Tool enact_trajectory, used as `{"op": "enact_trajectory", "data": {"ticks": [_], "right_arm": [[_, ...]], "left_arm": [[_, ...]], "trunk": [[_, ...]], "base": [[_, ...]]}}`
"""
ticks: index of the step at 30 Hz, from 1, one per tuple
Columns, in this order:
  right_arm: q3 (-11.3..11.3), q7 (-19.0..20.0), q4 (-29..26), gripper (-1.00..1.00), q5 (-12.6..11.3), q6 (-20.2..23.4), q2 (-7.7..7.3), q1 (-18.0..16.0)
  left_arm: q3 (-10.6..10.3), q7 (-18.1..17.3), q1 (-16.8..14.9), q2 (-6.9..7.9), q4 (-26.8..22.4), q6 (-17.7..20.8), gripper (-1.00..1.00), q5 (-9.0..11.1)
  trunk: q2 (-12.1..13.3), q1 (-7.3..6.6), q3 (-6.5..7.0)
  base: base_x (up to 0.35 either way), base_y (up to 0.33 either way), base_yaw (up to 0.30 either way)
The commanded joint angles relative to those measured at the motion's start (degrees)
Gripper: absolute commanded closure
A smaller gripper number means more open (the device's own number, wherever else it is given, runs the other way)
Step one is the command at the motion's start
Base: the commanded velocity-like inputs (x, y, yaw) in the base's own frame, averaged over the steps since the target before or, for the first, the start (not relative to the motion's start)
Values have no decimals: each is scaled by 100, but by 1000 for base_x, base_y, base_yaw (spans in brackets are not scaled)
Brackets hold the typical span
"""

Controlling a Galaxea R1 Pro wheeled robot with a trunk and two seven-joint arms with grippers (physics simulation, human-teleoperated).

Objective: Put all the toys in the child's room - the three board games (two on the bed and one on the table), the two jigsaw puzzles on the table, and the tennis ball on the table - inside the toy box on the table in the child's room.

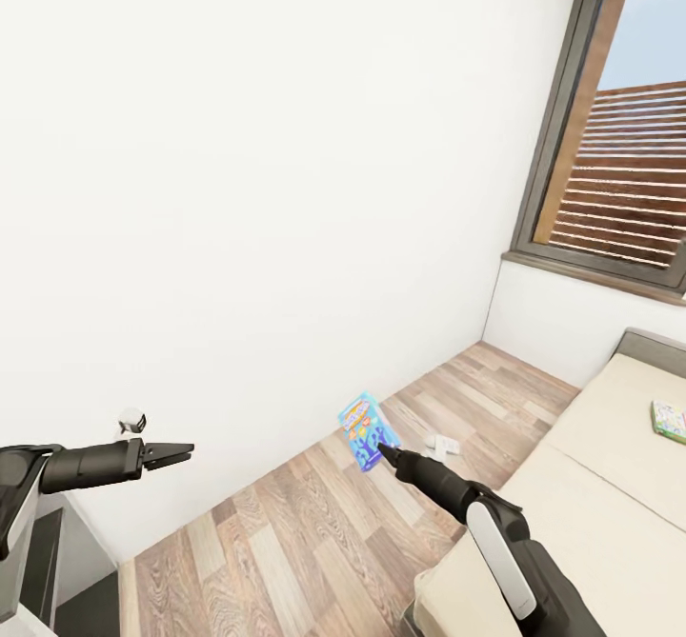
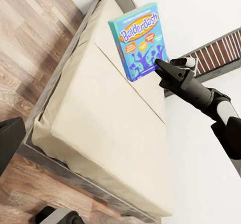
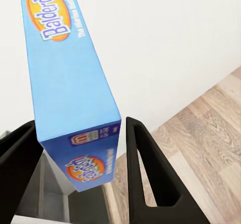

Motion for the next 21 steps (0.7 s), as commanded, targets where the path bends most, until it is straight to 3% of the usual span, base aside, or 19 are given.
{"op": "enact_trajectory", "data": {"ticks": [1,12,21], "right_arm": [[5,-4,-5,100,-28,32,-3,-5],[-10,44,-28,100,-60,100,-4,-3],[-6,39,-420,100,-109,306,-10,10]], "left_arm": [[0,-23,-4,2,-1,61,-100,-3],[2,-23,-5,2,0,61,-100,-3],[2,-23,-4,2,0,61,-100,-4]], "trunk": [[-13,4,-13],[-13,4,-13],[-13,4,-13]], "base": [[0,0,3],[0,0,0],[0,0,0]]}}
